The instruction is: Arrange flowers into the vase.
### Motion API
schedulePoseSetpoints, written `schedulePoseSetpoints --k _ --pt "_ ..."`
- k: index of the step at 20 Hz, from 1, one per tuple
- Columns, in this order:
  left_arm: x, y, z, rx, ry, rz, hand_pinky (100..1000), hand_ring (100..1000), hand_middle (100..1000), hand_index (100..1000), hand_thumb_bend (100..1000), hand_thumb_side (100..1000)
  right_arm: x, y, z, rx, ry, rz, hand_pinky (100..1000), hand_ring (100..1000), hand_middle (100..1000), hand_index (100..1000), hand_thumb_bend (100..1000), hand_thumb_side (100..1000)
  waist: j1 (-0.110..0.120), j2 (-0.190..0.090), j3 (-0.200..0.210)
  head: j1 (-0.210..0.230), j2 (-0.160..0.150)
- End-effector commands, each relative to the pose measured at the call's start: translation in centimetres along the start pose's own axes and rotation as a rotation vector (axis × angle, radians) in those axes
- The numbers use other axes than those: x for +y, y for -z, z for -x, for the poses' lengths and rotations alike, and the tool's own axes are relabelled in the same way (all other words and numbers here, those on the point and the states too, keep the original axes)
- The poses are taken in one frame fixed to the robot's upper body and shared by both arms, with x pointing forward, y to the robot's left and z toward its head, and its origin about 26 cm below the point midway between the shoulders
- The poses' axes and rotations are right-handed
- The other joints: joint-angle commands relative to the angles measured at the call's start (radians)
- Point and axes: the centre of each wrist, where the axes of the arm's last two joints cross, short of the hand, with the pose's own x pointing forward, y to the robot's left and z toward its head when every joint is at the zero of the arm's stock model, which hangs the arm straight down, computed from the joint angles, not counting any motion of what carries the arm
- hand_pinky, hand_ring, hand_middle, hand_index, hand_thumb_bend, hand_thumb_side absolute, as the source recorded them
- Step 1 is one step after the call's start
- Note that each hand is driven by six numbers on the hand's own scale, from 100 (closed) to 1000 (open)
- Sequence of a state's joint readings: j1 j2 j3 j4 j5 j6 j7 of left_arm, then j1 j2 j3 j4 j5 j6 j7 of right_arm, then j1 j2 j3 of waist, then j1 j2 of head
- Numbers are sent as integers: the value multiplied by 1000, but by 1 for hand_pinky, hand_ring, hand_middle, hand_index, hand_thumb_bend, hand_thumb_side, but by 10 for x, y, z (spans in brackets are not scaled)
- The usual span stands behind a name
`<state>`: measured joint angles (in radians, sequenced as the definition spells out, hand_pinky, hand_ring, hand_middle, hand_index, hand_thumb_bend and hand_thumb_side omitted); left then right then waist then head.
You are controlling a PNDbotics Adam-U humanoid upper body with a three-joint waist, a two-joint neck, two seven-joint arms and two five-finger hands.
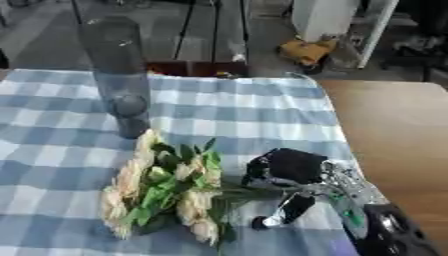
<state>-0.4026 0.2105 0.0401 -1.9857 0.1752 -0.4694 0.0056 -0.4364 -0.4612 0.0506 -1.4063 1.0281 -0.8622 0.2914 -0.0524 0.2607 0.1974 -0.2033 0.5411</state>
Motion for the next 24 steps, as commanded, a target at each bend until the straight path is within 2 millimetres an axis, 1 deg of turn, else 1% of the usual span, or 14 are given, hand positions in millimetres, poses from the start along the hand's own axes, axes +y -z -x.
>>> schedulePoseSetpoints --k 1,2,5,7,13,16,19,21,22,24 --pt "-1 6 -4 -23 1 12 565 680 605 886 100 909 1 -8 7 -3 -19 -21 461 507 574 761 519 674 1 -11 -1 0 -14" --pt "-1 6 -4 -22 1 12 565 680 604 886 100 909 2 -9 8 4 -15 -13 460 505 572 761 497 681 1 -11 -1 0 -15" --pt "-1 6 -4 -21 3 13 565 680 603 885 100 910 7 -11 9 22 -7 7 454 497 564 761 500 685 2 -10 0 -1 -18" --pt "-1 6 -4 -22 5 13 565 680 602 883 100 910 8 -12 9 34 -1 27 446 487 556 757 483 694 2 -9 1 -1 -18" --pt "-1 5 -4 -18 4 15 564 680 600 883 100 912 8 -11 8 52 12 67 435 474 542 750 471 711 1 -6 0 -2 -21" --pt "-1 5 -4 -16 5 17 564 680 599 882 100 912 6 -9 7 48 13 68 421 465 530 739 422 720 0 -6 2 -2 -19" --pt "-1 4 -4 -15 4 17 564 680 598 882 100 914 4 -7 7 45 16 69 419 465 529 736 420 715 -2 -6 2 -3 -22" --pt "-1 4 -4 -15 4 18 564 680 598 882 100 914 4 -7 7 43 19 68 414 462 525 732 401 718 -2 -5 3 -3 -22" --pt "-1 4 -4 -15 4 18 564 680 598 882 100 917 4 -7 7 44 21 69 406 458 521 727 344 728 -2 -4 4 -3 -22" --pt "-1 4 -4 -14 5 17 564 680 598 882 100 919 3 -6 7 46 23 74 404 457 520 723 326 732 -3 -4 5 -4 -21"
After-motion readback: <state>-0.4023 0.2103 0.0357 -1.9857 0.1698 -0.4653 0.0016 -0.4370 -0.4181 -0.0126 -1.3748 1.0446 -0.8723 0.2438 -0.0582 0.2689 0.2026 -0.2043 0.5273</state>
